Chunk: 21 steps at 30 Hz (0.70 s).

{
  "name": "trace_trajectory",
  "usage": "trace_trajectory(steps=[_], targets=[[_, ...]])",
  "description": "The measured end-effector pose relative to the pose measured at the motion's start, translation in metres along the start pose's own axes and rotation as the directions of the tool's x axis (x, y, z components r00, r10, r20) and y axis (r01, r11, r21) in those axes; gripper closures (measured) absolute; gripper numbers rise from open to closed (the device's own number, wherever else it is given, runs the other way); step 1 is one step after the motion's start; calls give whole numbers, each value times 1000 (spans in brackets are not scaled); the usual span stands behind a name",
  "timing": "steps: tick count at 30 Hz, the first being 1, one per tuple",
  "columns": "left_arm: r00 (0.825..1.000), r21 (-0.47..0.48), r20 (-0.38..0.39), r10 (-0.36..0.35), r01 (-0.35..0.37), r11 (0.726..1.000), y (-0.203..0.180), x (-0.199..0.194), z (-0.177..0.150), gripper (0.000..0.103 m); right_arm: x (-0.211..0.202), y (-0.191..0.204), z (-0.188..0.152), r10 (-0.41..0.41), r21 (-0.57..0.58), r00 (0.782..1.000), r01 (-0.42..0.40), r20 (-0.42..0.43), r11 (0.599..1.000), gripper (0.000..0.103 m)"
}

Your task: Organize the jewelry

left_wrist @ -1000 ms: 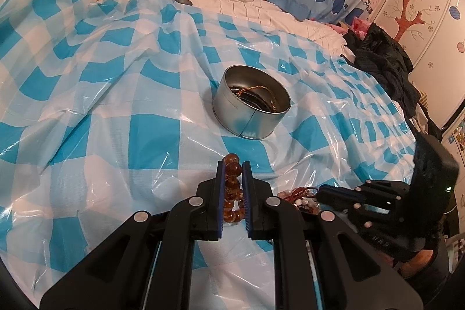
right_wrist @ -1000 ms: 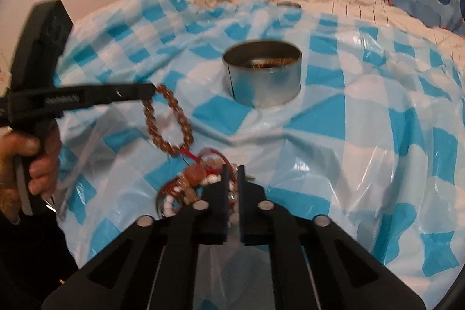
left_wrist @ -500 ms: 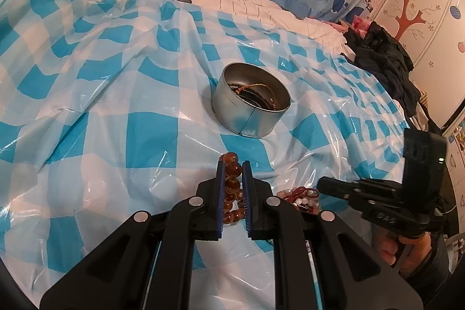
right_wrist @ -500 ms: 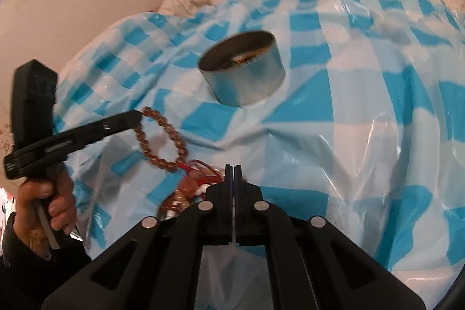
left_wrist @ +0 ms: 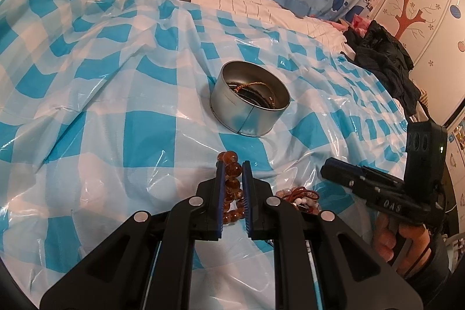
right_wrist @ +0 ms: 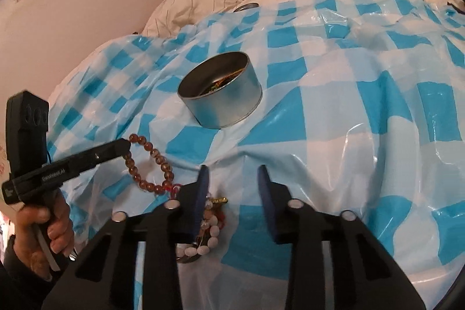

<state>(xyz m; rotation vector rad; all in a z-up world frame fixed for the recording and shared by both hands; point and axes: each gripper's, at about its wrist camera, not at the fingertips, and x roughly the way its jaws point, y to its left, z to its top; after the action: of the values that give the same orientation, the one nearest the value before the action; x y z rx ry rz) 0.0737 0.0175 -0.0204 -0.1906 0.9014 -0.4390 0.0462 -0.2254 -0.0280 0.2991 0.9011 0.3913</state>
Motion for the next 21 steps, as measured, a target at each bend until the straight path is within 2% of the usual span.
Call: trace_trajectory(steps=[6, 11, 16, 21], targets=[[1000, 0, -2, 2, -2, 1000, -1, 1, -1, 93, 16, 22, -8, -19, -123, 997, 9, -79, 992, 82], [1000, 0, -2, 1, -1, 1000, -1, 2, -2, 93, 21, 31, -14, -39, -178, 994, 20, -99, 984, 95], [1000, 2, -6, 1, -1, 1000, -1, 2, -1, 93, 24, 31, -17, -30, -176, 991, 6, -132, 984, 95], [1000, 3, -7, 1, -1, 1000, -1, 2, -2, 93, 20, 32, -18, -40, -187, 994, 20, -106, 982, 95]])
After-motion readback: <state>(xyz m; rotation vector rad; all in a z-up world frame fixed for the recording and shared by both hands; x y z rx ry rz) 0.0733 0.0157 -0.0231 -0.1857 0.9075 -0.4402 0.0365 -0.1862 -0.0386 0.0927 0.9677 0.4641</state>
